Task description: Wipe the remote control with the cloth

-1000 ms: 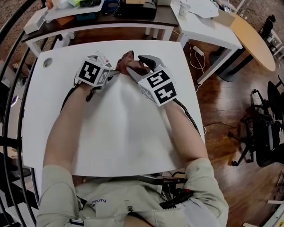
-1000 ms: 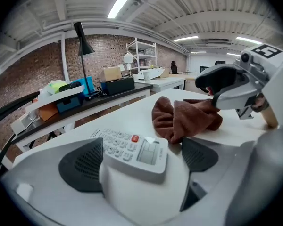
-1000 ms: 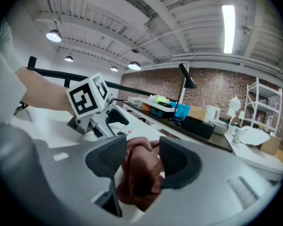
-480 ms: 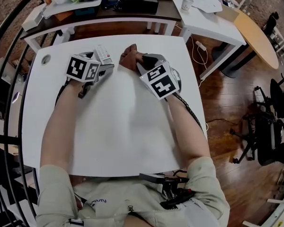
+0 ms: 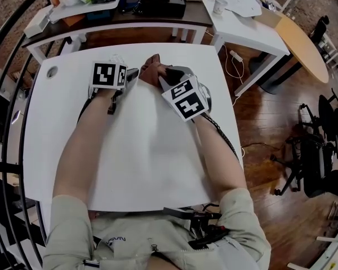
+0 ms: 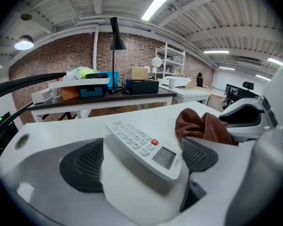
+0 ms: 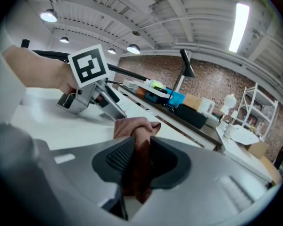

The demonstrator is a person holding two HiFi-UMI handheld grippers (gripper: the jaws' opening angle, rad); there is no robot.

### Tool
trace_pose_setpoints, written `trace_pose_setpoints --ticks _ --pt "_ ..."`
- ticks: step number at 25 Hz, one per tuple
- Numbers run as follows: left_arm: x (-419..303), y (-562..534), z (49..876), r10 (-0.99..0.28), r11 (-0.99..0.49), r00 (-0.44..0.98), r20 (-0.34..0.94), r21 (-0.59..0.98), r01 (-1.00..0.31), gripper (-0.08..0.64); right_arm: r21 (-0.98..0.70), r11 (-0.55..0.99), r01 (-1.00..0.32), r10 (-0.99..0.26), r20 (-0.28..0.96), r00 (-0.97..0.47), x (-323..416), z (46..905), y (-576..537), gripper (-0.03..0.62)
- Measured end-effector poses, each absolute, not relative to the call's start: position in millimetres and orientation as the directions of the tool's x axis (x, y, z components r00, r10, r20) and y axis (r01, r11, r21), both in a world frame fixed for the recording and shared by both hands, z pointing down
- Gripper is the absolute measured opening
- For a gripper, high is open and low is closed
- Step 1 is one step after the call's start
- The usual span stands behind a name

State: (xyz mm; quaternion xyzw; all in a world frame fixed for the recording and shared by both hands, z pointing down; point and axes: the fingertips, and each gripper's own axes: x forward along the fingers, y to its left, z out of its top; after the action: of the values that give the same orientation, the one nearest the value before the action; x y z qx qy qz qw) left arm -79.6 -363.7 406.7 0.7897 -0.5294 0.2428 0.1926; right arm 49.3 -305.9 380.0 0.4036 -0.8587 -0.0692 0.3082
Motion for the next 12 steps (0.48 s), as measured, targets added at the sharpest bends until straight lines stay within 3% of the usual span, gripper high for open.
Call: trace_pose_setpoints --ticks 3,5,6,12 --pt "-82 -363 408 -0.730 -0.380 0.313 0.608 0.020 -0.925 0.468 0.367 0.670 -0.645 -0.731 0.474 -0.491 50 380 -305 0.098" --pt "-84 -360 407 -0.712 -0.407 0.331 0.619 0.020 -0.913 0.347 0.370 0.673 -0.640 -0.729 0.474 -0.493 50 379 -305 0.098" --pt "-87 -358 407 -0.701 -0.420 0.341 0.626 0.024 -0.907 0.320 0.372 0.674 -0.638 -0.729 0.475 -0.493 50 379 -305 0.098" --pt "-115 -348 410 -0.645 -0.482 0.351 0.679 -0.004 -0.876 0.254 0.374 0.677 -0.634 -0.726 0.482 -0.491 51 379 -304 0.107"
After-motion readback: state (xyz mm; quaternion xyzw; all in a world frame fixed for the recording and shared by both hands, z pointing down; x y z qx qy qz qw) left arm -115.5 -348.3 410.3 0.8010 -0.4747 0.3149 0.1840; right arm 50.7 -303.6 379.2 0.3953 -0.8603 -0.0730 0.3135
